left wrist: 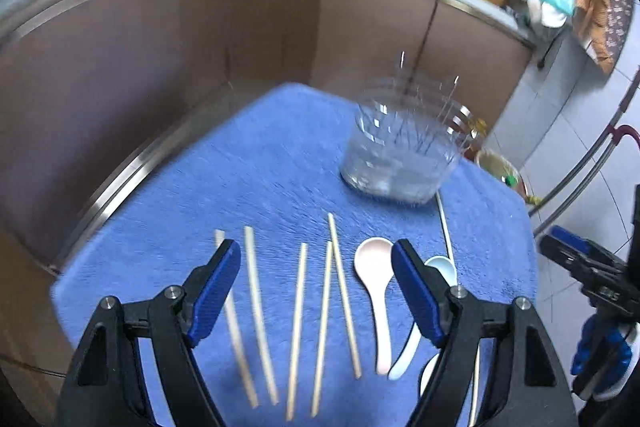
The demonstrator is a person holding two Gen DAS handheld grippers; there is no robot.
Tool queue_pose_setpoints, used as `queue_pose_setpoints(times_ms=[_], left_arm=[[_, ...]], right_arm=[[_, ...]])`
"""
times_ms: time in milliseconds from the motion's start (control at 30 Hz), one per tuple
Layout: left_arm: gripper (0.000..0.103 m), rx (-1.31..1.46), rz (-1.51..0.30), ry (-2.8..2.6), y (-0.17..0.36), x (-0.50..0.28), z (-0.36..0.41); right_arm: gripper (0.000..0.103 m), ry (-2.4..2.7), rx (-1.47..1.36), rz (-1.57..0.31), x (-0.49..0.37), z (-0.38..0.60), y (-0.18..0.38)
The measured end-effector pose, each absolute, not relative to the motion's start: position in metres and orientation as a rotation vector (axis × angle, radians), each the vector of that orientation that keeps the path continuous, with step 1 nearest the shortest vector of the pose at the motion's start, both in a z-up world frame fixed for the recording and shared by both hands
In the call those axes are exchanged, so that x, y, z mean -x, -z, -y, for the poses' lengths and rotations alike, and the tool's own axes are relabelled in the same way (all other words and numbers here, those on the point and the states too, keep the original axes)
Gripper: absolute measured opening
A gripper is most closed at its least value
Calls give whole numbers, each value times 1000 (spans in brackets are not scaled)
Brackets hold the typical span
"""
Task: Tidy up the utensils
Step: 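Grasp a wooden chopstick with the left tool while the right tool grasps another chopstick, then carry both chopsticks over the wire utensil holder and open both tools to drop them in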
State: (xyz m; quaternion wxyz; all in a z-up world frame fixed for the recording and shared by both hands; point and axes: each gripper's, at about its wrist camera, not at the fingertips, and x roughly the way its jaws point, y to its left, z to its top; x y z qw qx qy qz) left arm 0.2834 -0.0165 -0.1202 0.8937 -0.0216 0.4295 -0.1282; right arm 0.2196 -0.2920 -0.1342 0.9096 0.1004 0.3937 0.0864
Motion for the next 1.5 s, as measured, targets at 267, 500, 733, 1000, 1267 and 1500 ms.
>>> queue_pose_setpoints(times_ms=[267, 500, 733, 1000, 1267, 1500], left_arm=[[44, 40, -1108, 313, 178, -357, 52], [32, 24, -1201, 311, 205, -393, 64], [18, 4, -1270, 269, 226, -408, 72], [8, -14, -1283, 212, 238, -412, 85], [4, 49, -1192, 217, 214, -390, 81], [4, 88, -1040, 255, 163, -354, 65]], right_arm=[[40, -210, -268, -1037, -314, 295, 192], [21, -165, -235, -1146, -356, 292, 226], [11, -137, -195, -1190, -373, 287, 242], [10, -116, -132, -1201, -380, 274, 241], [6, -149, -212, -1155, -362, 280, 230], [6, -219, -254, -1039, -329, 288, 189]])
